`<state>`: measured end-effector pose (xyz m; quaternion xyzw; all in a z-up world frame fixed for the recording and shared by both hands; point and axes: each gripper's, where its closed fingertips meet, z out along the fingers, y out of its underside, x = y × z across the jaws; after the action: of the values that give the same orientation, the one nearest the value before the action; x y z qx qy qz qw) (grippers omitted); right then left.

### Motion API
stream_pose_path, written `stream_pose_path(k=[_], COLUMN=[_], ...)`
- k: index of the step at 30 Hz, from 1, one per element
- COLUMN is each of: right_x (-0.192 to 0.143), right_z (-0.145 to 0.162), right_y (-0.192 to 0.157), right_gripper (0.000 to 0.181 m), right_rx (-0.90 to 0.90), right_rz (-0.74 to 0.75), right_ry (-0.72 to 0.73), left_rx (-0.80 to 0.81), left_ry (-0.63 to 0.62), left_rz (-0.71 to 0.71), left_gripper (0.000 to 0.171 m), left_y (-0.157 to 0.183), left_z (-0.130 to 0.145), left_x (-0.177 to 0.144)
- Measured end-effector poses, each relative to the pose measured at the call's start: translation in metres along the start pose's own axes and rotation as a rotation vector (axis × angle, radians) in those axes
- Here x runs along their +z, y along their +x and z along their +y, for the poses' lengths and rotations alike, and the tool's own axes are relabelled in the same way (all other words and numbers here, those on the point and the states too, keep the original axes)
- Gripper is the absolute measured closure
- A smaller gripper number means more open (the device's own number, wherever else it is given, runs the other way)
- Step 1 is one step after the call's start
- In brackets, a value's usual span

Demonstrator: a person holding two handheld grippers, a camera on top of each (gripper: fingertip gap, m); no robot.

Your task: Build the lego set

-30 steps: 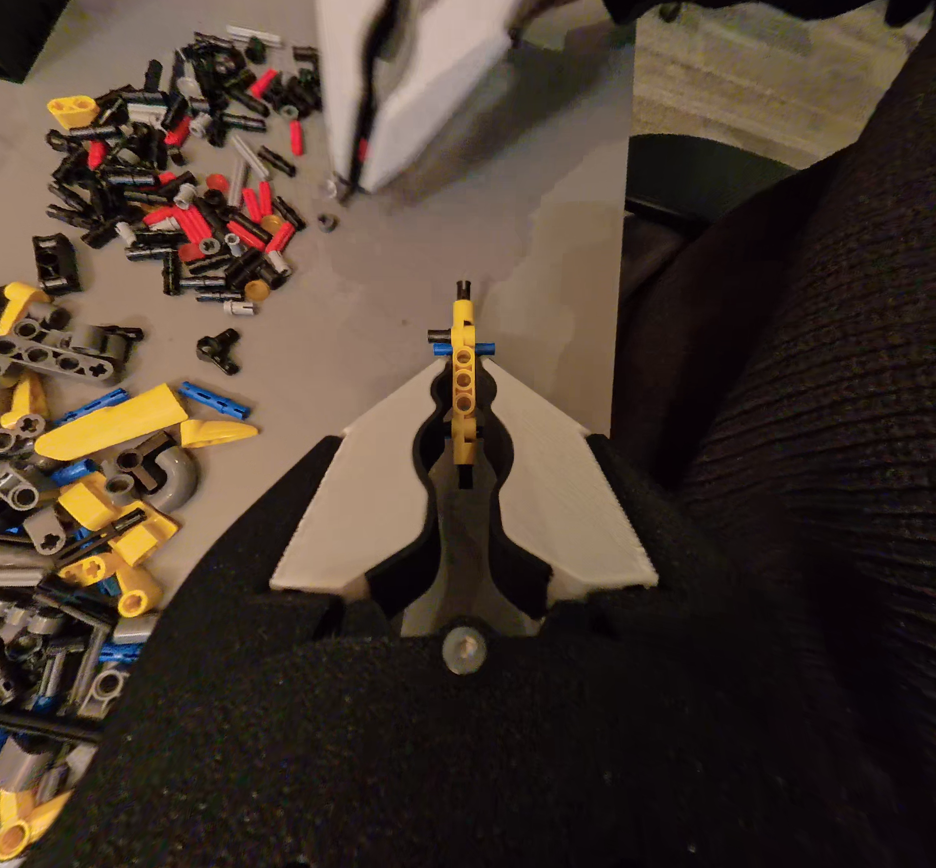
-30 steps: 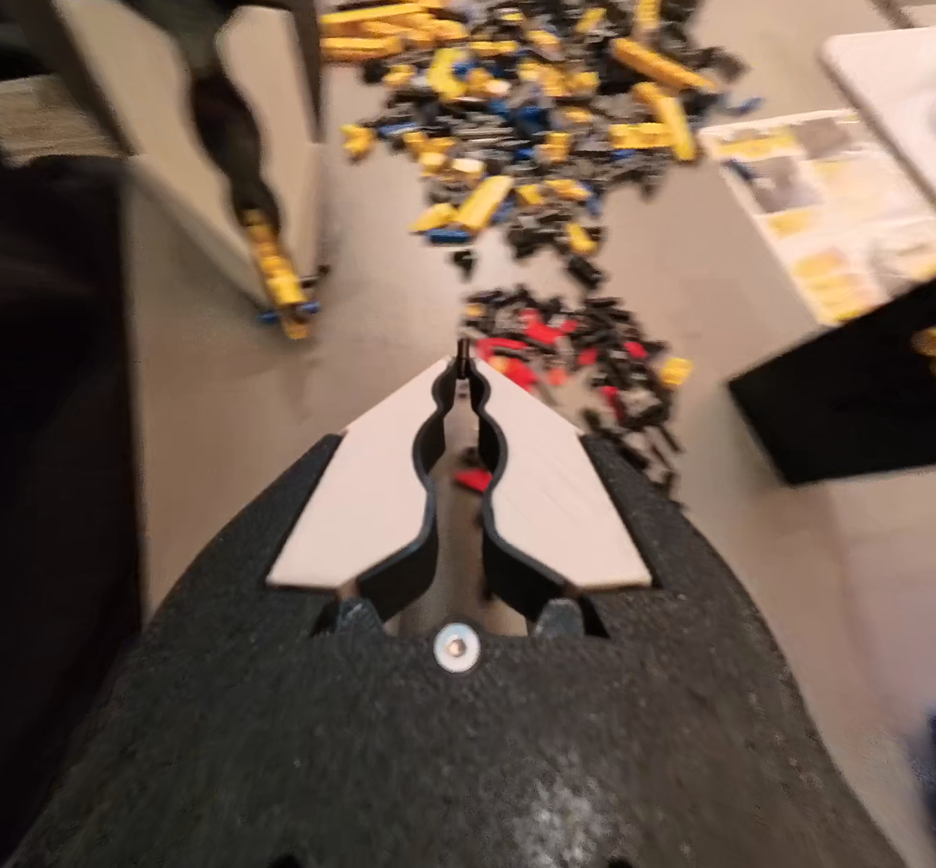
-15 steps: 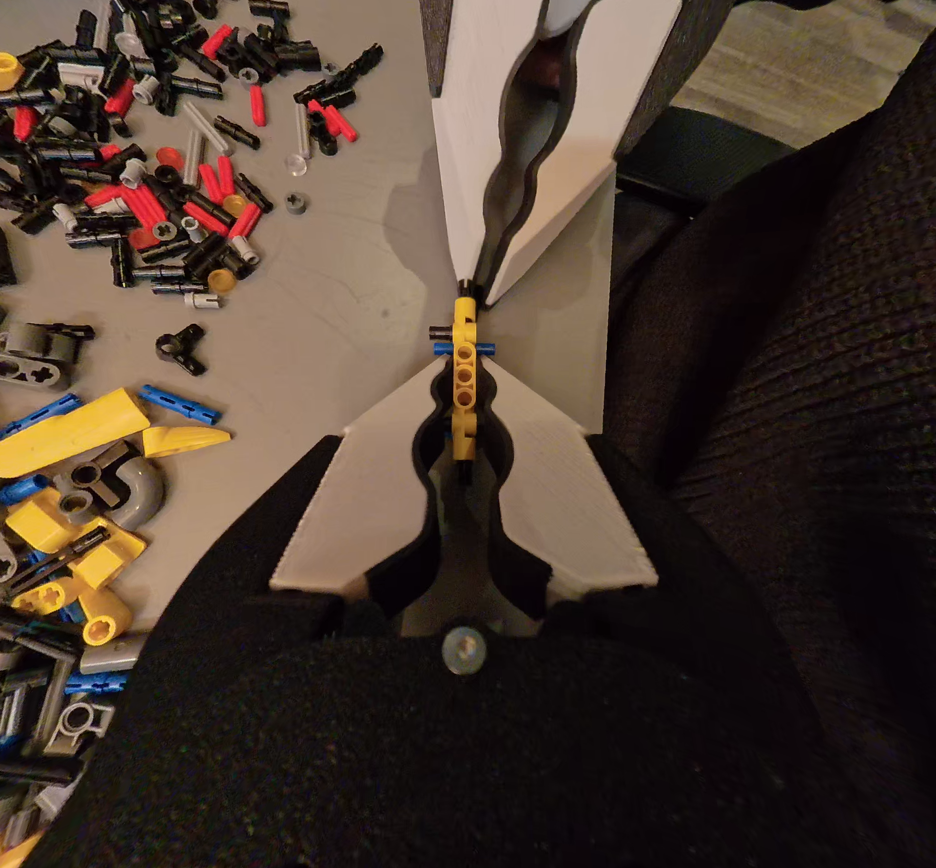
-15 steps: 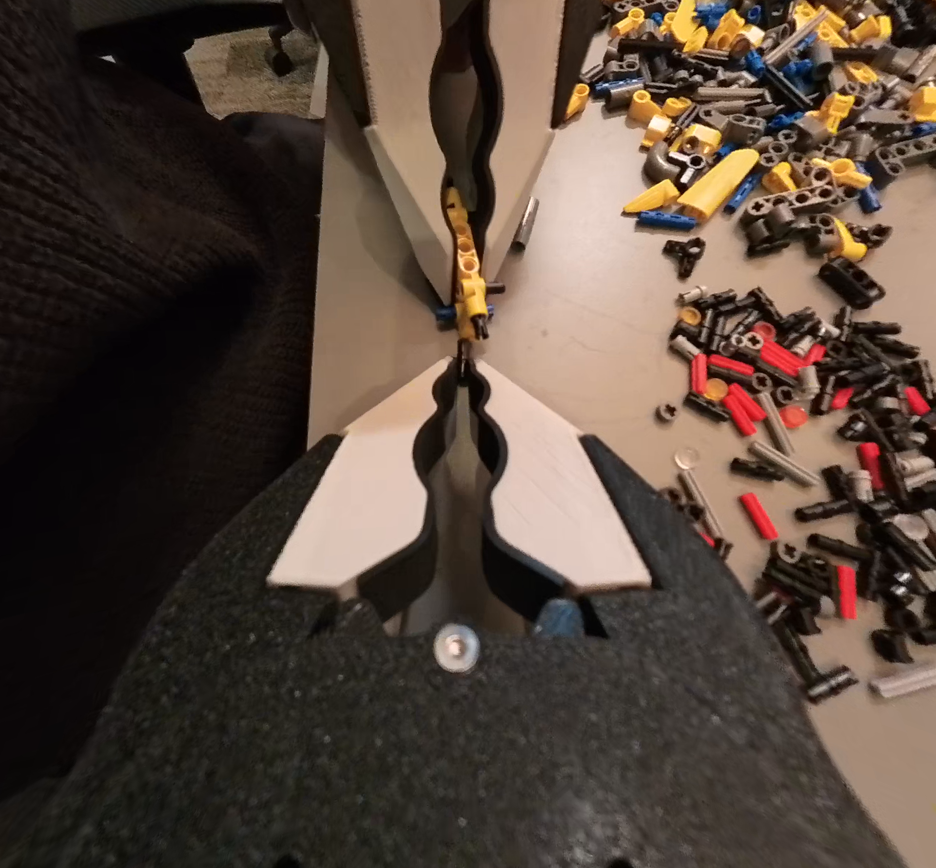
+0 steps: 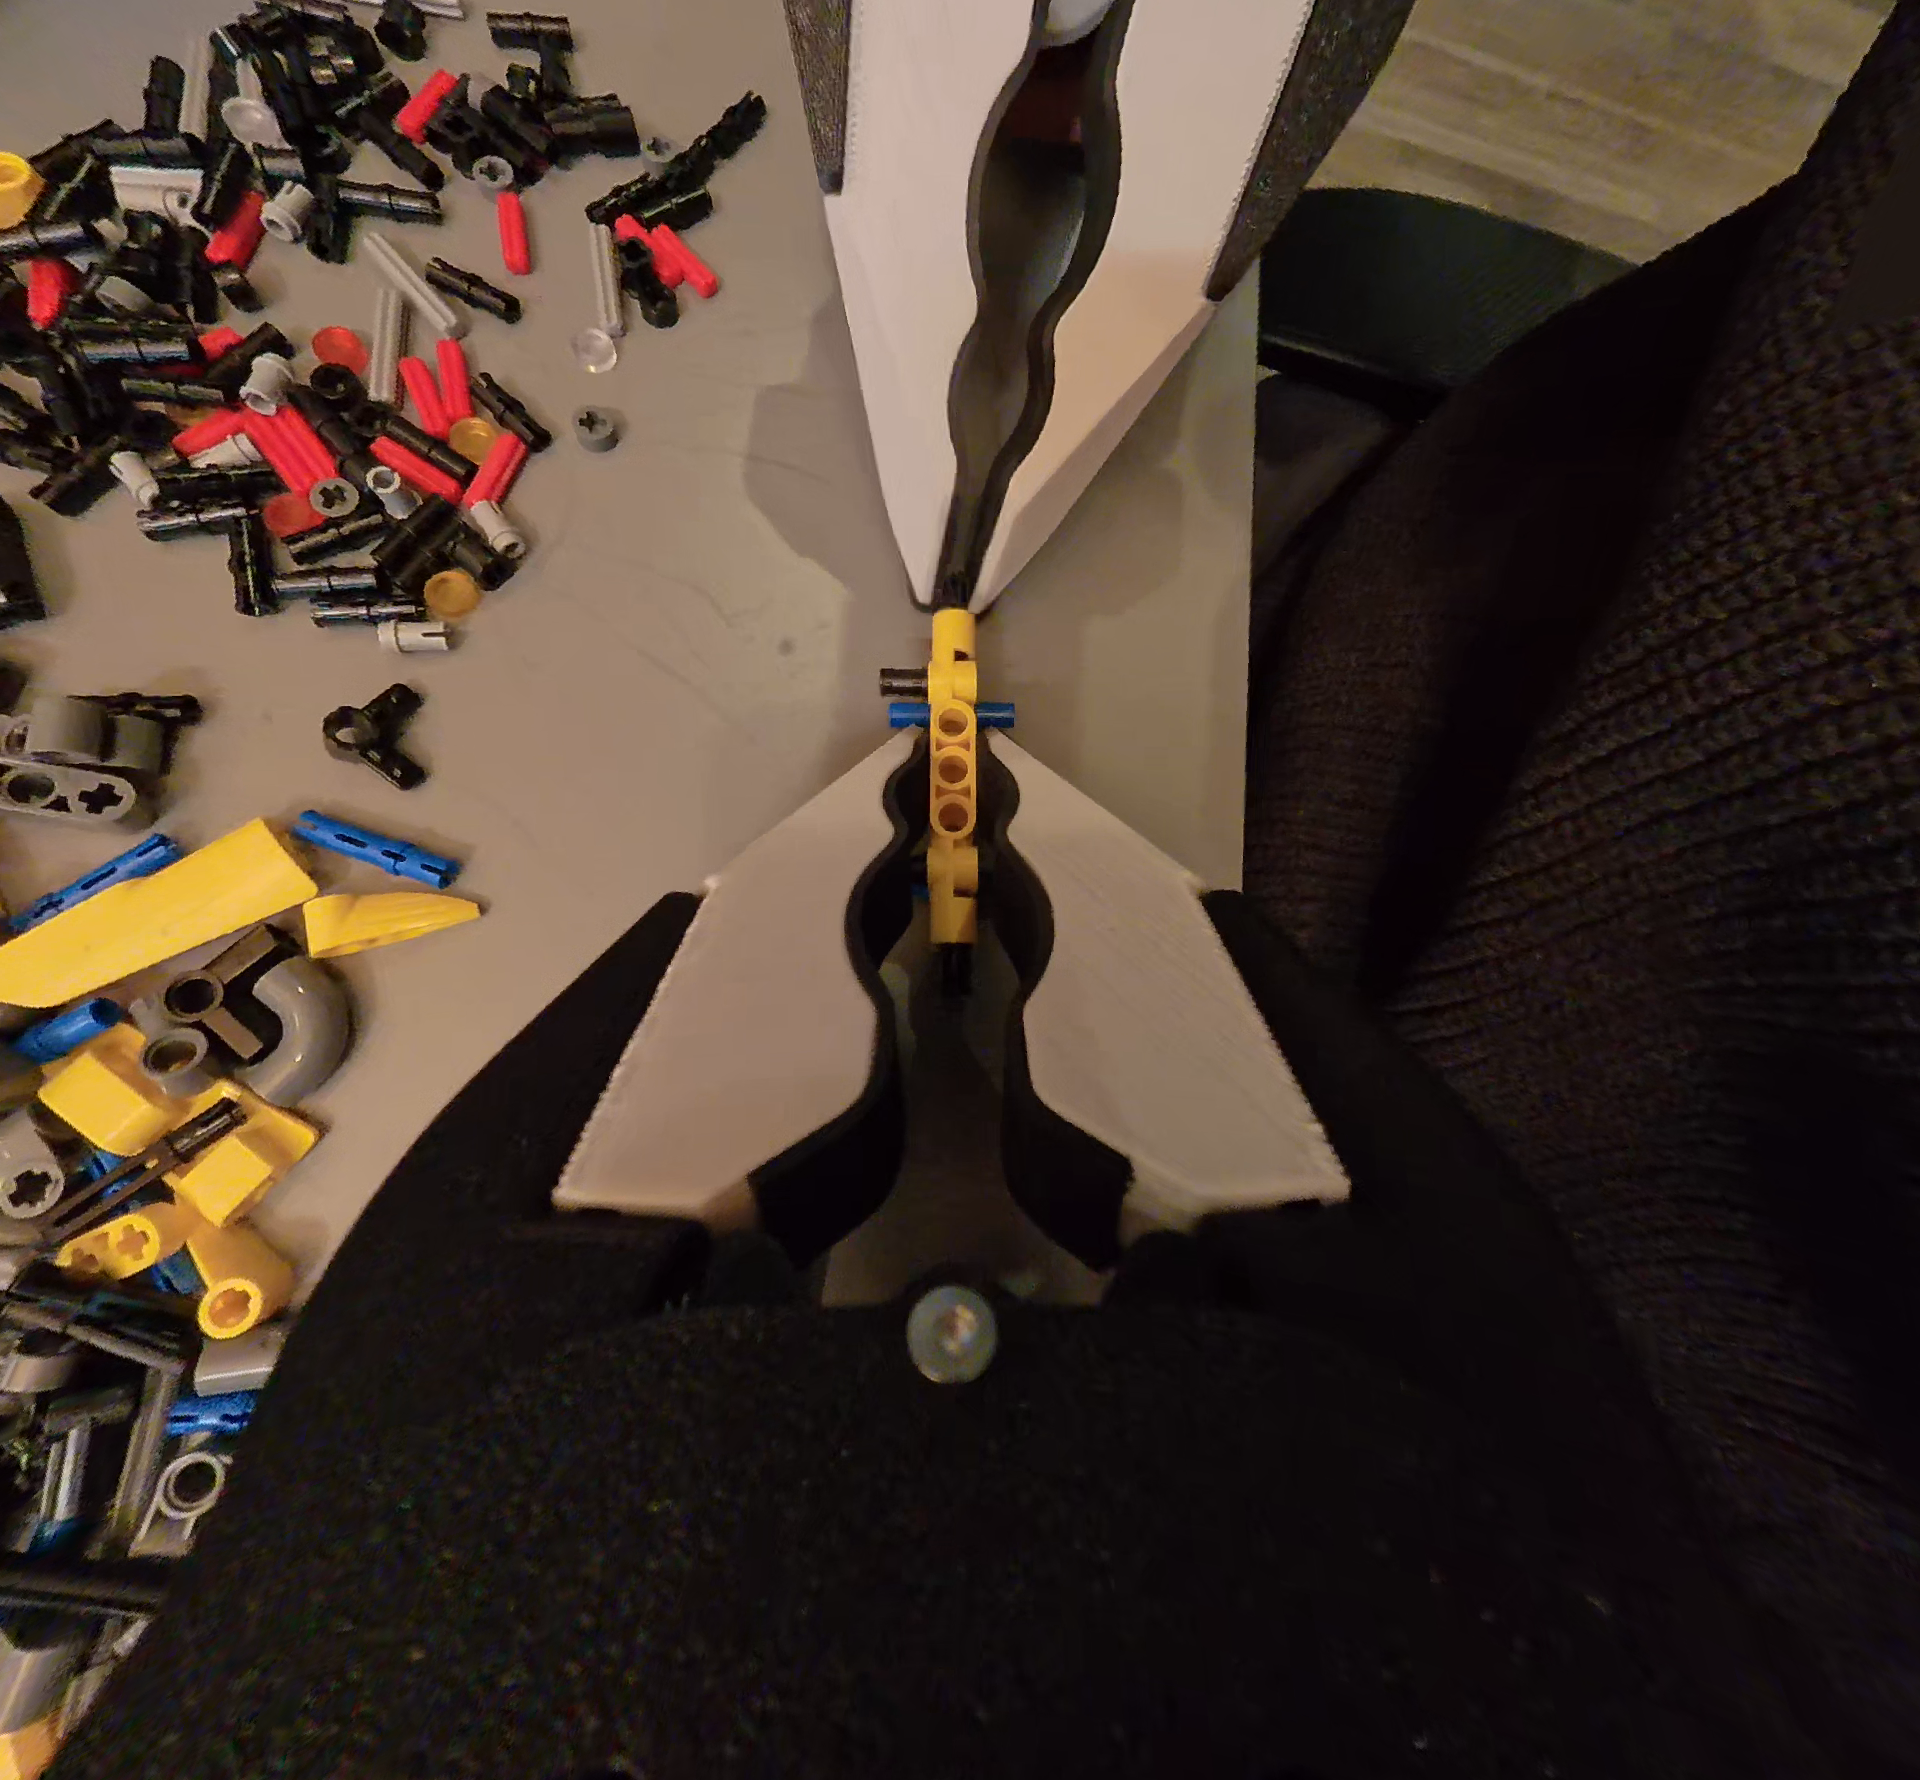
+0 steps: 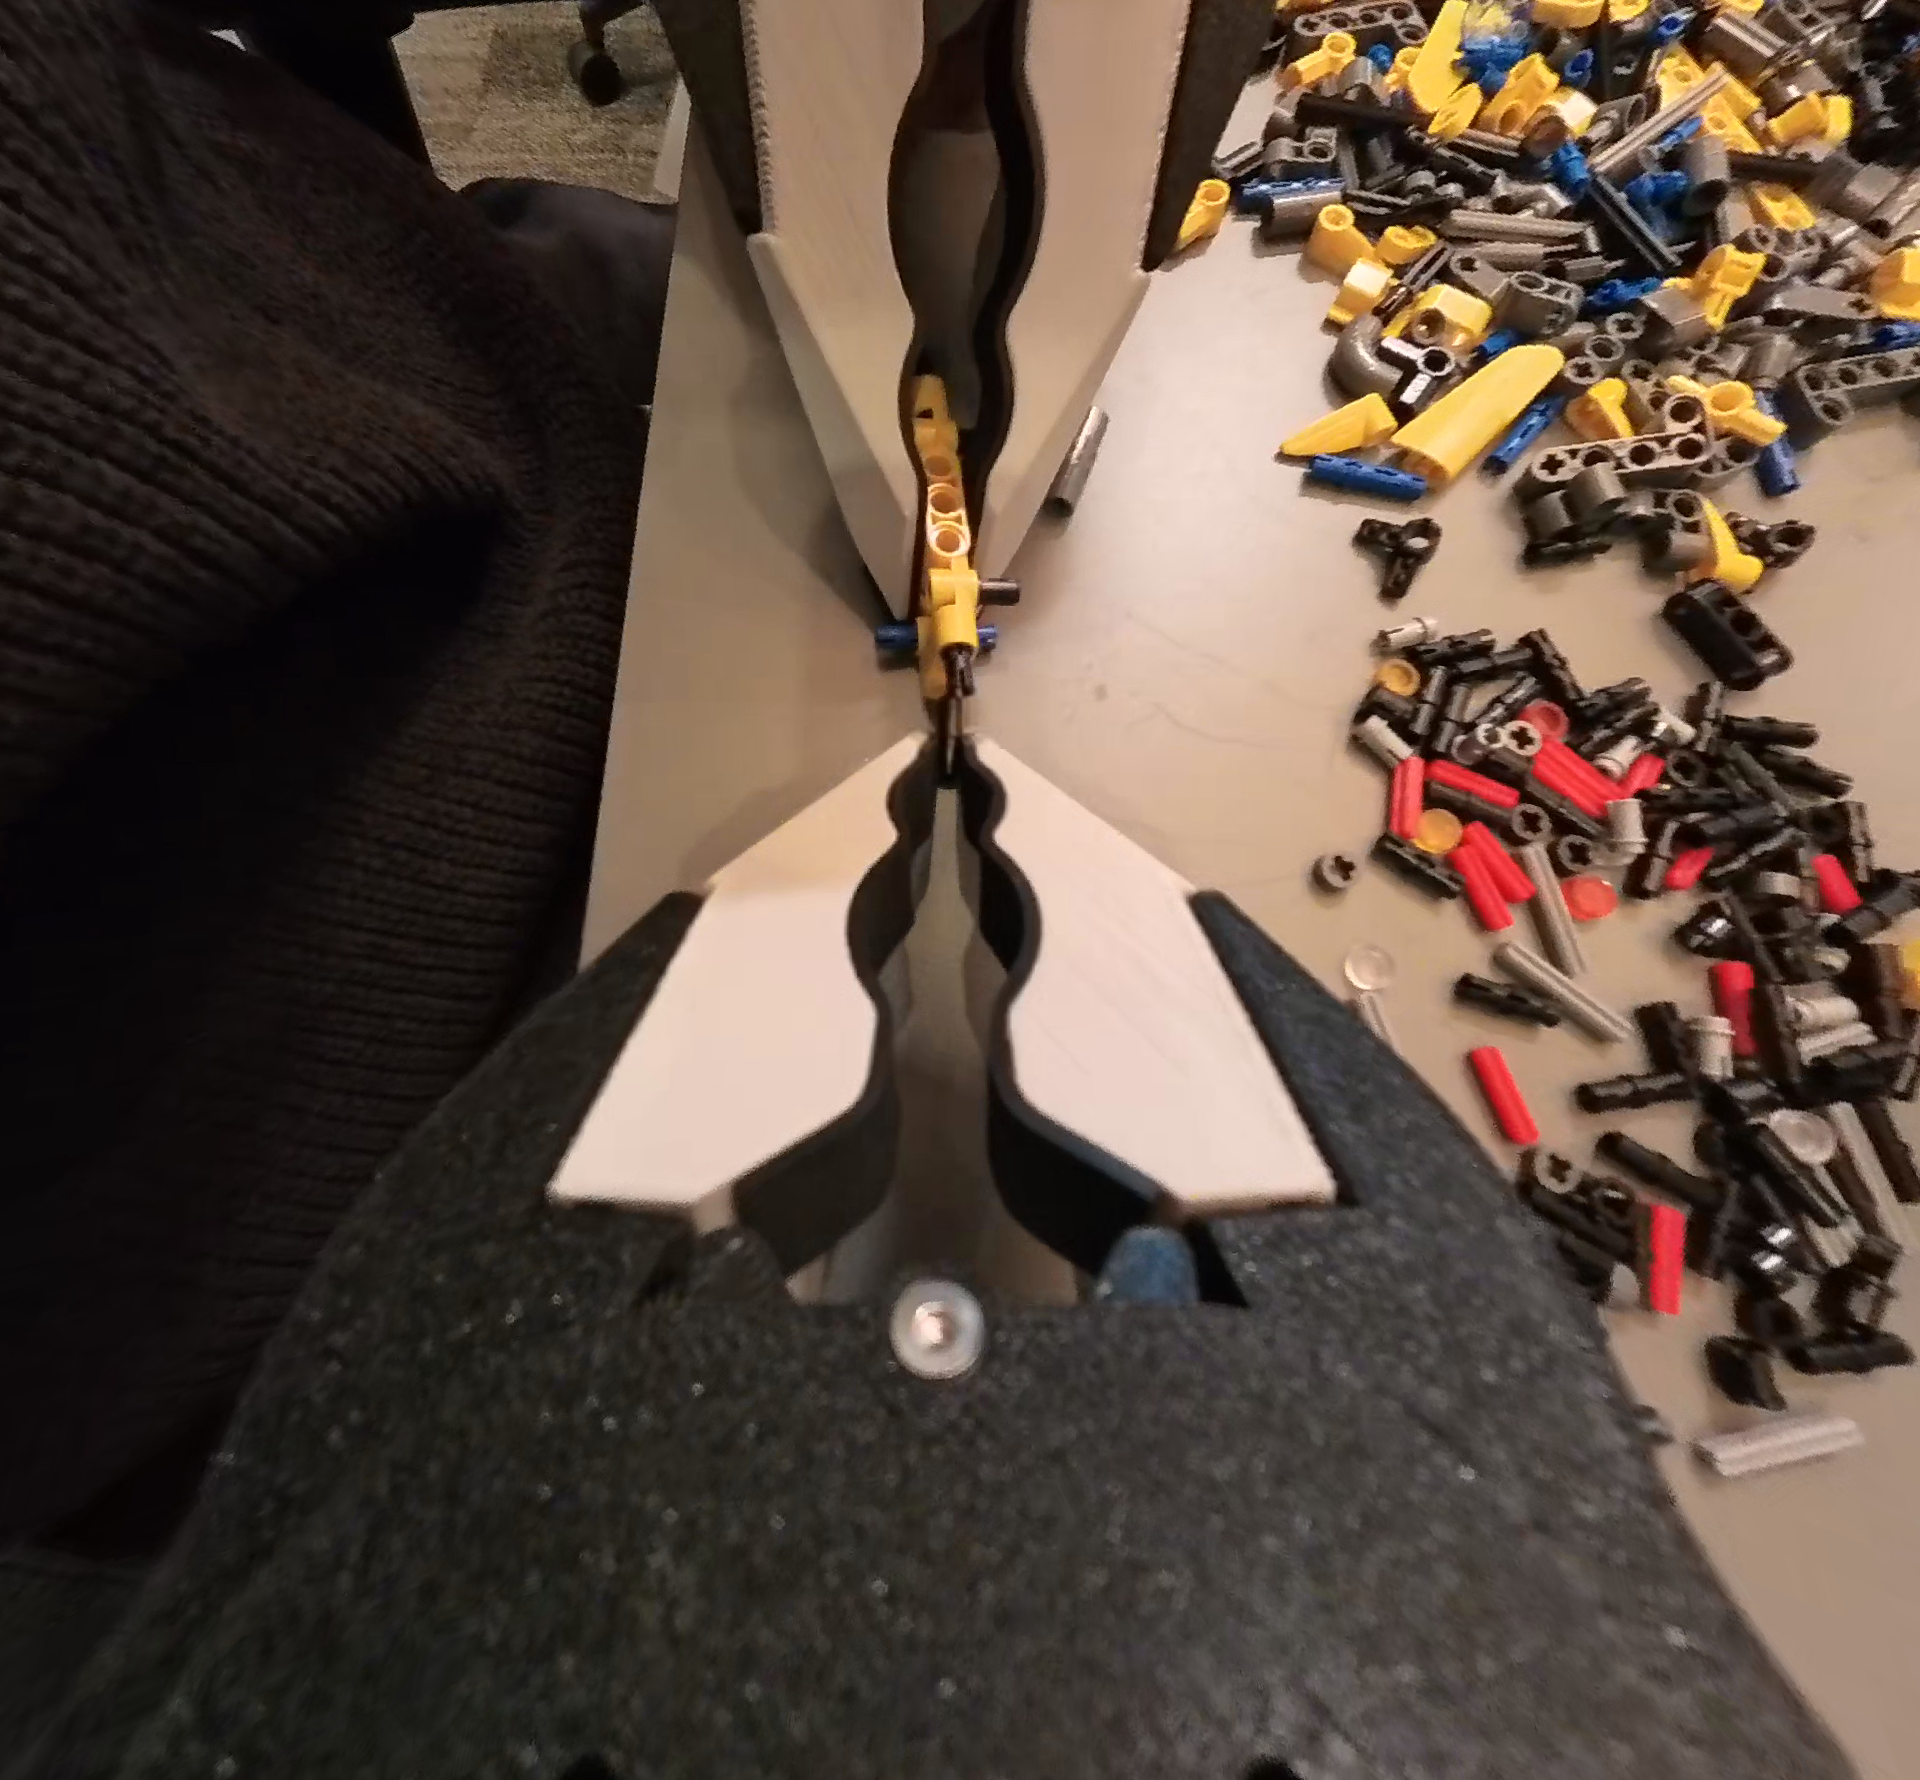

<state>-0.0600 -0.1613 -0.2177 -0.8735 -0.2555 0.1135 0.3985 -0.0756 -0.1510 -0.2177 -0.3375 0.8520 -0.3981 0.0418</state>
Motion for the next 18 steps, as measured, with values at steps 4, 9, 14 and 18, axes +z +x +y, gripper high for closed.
stream_pose_path(k=[4,9,14,18], right_x=[0.0002,0.0009,0.0021,0.0025], right_z=[-0.002,-0.0024,-0.0023,-0.0025], right_y=[-0.0008,-0.0017,-0.0025,-0.0027], right_gripper=[0.178,0.178,0.178,0.178], right_rx=[-0.01,-0.01,-0.044,-0.062], right_rz=[-0.012,-0.051,-0.107,-0.146], right_ry=[0.01,0.009,0.001,-0.001], left_rx=[0.001,-0.002,0.001,-0.004], left_ry=[0.0,-0.001,-0.002,-0.001], left_rz=[0.002,0.013,0.015,0.021], left_gripper=[0.165,0.165,0.165,0.165], left_y=[0.0,0.0002,0.0003,0.0003], left_z=[0.0,0.0001,0.0003,0.0004], left_x=[0.0,-0.0001,-0.0002,-0.0003])
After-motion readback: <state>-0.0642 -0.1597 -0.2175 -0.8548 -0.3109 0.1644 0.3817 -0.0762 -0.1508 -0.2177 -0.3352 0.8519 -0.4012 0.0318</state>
